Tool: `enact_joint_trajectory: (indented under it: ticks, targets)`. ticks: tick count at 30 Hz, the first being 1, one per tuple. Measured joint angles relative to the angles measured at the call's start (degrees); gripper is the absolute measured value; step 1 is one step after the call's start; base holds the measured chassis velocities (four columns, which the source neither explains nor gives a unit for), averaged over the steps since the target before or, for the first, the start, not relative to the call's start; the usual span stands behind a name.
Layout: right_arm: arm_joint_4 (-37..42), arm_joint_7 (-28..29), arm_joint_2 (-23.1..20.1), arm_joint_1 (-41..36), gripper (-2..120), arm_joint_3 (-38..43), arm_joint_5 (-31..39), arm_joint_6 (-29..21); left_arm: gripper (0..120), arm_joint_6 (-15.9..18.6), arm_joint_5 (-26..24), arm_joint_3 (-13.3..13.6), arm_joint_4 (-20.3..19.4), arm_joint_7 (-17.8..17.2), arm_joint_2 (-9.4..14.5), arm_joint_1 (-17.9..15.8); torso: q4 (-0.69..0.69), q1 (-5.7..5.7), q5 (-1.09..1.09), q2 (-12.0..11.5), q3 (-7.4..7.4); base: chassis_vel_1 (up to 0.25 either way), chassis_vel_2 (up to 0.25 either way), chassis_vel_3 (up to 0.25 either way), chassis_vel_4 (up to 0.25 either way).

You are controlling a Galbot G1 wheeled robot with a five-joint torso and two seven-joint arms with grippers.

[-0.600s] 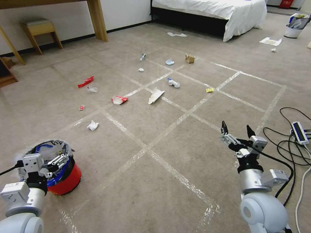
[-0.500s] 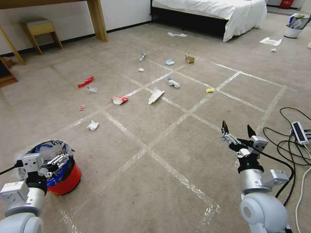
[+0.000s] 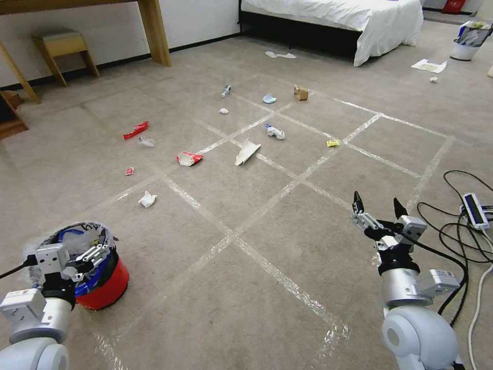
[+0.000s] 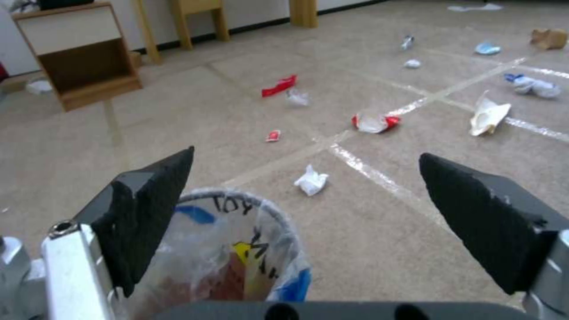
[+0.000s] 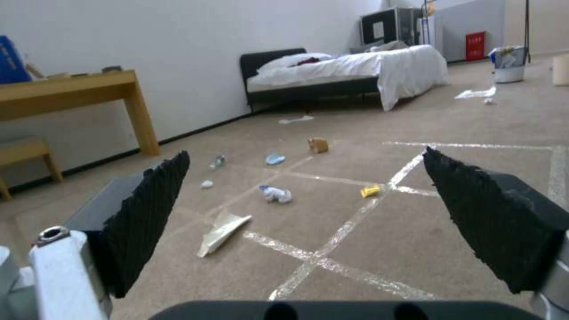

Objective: Pick up the trash bin and place the garbage on the floor into it.

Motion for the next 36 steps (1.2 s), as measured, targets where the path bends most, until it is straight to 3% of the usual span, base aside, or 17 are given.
enact_joint_trajectory:
  ticks: [6,9,10,12,14,16,17,20,21,23,24,27,29,30,33,34,36]
  targets:
    - [0.0,0.1,-0.1,0.4,100,-0.3,0.0,0.0,100,1.7,-0.3,-0.4,0.3,-0.6,0.8,-0.2,0.0,0.0,0.0,0.0,0.0,0.0,0.0,0.0,0.0]
    - [-0.1,0.3,-0.4,0.8,100,-0.4,0.1,0.1,100,6.7,-5.6,-1.7,1.1,-2.8,4.3,-0.8,0.0,0.0,-0.01,0.0,0.0,0.0,0.0,0.0,0.0]
    - [-0.1,0.3,-0.4,0.8,100,-0.4,0.1,0.1,100,6.7,-5.6,-1.7,1.1,-2.8,4.3,-0.8,0.0,0.0,-0.01,0.0,0.0,0.0,0.0,0.0,0.0]
    - [-0.4,0.4,-0.5,1.0,100,-0.4,0.1,0.5,100,11.8,-12.0,-3.2,2.9,-4.9,9.4,-0.9,0.0,0.0,-0.01,0.0,0.0,0.0,0.0,0.0,0.0]
    - [-0.4,0.4,-0.5,1.0,100,-0.4,0.2,0.6,100,12.1,-12.5,-3.4,3.1,-5.0,9.8,-0.9,0.0,0.0,-0.01,0.0,0.0,0.0,0.0,0.0,0.0]
    - [-0.9,0.6,-0.5,1.3,100,-0.4,0.2,1.0,100,15.8,-19.1,-5.0,6.2,-6.4,14.5,-1.2,0.0,0.0,-0.01,0.0,0.0,0.0,0.0,0.0,0.0]
    - [-0.9,0.6,-0.5,1.3,100,-0.4,0.2,1.0,100,15.8,-19.1,-5.0,6.2,-6.4,14.5,-1.2,0.0,0.0,-0.01,0.0,0.0,0.0,0.0,0.0,0.0]
    - [-2.1,0.7,-0.4,1.9,100,-0.6,0.3,1.6,100,20.3,-30.0,-6.4,12.0,-9.9,20.5,-2.6,0.0,0.0,-0.02,0.0,0.0,0.0,0.0,0.0,0.0]
    - [-2.1,0.7,-0.4,1.9,100,-0.6,0.3,1.6,100,20.3,-30.0,-6.4,12.0,-9.9,20.5,-2.6,0.0,0.0,-0.02,0.0,0.0,0.0,0.0,0.0,0.0]
    - [-2.7,0.8,-0.4,2.1,100,-0.8,0.3,1.8,100,21.3,-33.7,-7.0,17.0,-9.8,24.2,-4.0,0.0,0.0,-0.02,0.0,0.0,0.0,0.0,0.0,0.0]
    - [-2.7,0.8,-0.4,2.1,100,-0.8,0.3,1.8,100,21.3,-33.7,-7.0,17.0,-9.8,24.2,-4.0,0.0,0.0,-0.02,0.0,0.0,0.0,0.0,0.0,0.0]
    - [-3.0,0.9,-0.3,2.3,100,-0.9,0.3,1.8,100,22.2,-36.0,-7.0,20.4,-8.8,26.3,-5.1,0.0,0.0,-0.02,0.0,0.0,0.0,0.0,0.0,0.0]
    - [-3.2,1.0,-0.3,2.4,100,-1.0,0.2,1.8,100,22.7,-37.2,-6.9,25.6,-5.7,28.7,-6.6,0.0,0.0,-0.01,0.0,0.0,0.0,0.0,0.0,0.0]
    - [-3.2,1.0,-0.3,2.4,100,-1.0,0.2,1.8,100,22.7,-37.2,-6.9,25.6,-5.7,28.7,-6.6,0.0,0.0,-0.01,0.0,0.0,0.0,0.0,0.0,0.0]
    - [-3.2,1.1,-0.2,2.6,100,-1.2,0.2,1.6,100,22.9,-37.5,-6.0,33.0,-0.4,32.2,-8.9,0.0,0.0,-0.02,0.0,0.01,0.0,0.0,0.0,0.0]
    - [-3.2,1.1,-0.2,2.6,100,-1.2,0.2,1.6,100,22.9,-37.5,-6.0,33.0,-0.4,32.2,-8.9,0.0,0.0,-0.02,0.0,0.01,0.0,0.0,0.0,0.0]
    - [-3.4,1.3,0.0,2.7,100,-1.4,0.0,1.4,100,23.1,-37.1,-5.2,37.9,3.8,35.2,-10.3,0.0,0.0,-0.01,0.0,0.0,0.0,0.0,0.0,0.0]
